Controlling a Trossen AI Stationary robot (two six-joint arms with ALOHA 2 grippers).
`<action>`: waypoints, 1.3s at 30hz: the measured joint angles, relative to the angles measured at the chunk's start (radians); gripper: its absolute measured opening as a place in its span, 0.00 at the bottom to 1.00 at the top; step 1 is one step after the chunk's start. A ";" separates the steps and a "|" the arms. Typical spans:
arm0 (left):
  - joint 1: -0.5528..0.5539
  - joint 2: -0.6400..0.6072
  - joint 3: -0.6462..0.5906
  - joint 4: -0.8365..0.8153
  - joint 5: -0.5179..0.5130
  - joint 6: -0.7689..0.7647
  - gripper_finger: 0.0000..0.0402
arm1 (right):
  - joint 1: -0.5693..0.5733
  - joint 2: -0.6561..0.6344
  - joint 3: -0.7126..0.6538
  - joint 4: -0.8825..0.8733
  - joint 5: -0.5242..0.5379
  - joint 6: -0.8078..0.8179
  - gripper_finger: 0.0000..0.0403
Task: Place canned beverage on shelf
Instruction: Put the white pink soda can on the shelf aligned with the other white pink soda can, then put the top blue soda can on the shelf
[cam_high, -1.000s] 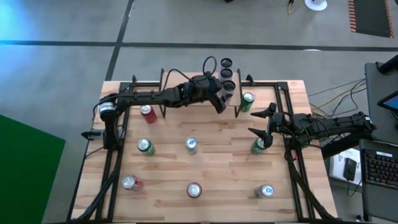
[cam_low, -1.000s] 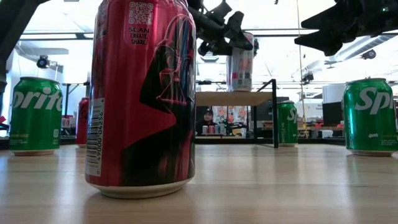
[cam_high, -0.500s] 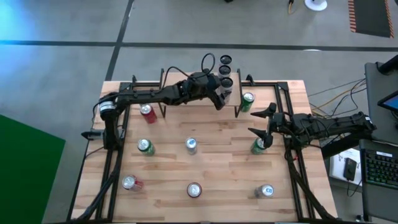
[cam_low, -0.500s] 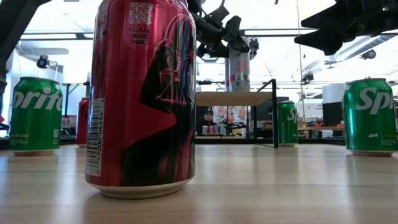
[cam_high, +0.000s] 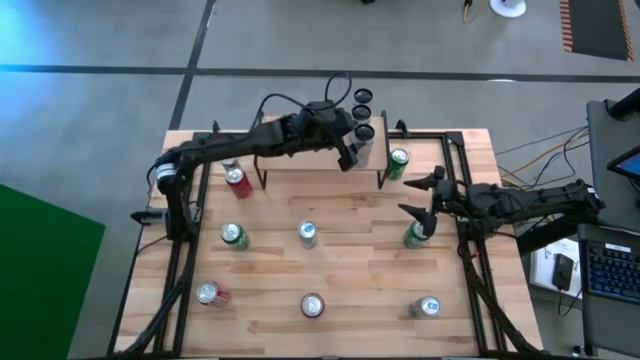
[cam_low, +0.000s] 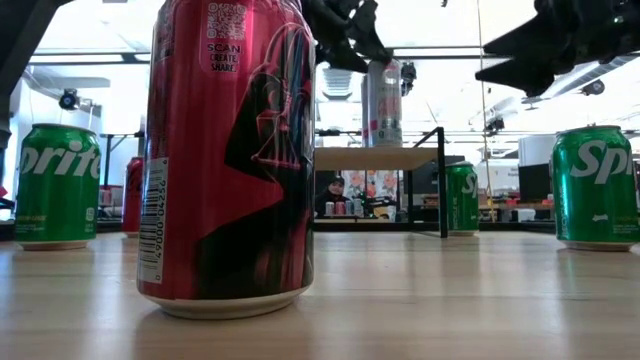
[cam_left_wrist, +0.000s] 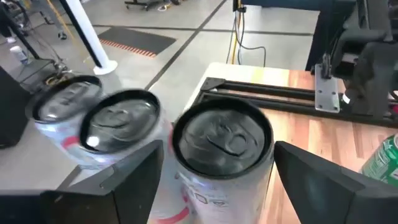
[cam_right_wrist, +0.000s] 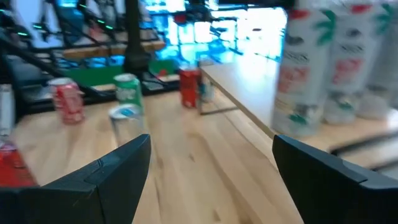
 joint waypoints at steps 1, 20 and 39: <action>-0.003 -0.005 0.019 -0.035 -0.006 0.000 0.72 | 0.000 0.000 0.000 -0.014 0.021 0.009 0.81; -0.160 -0.422 -0.879 0.658 -0.168 -0.159 0.72 | 0.000 0.012 0.000 -0.257 0.045 0.162 0.81; -0.162 -0.352 -1.274 1.405 -0.075 -0.163 0.72 | -0.024 0.266 0.182 -0.351 0.078 0.251 0.81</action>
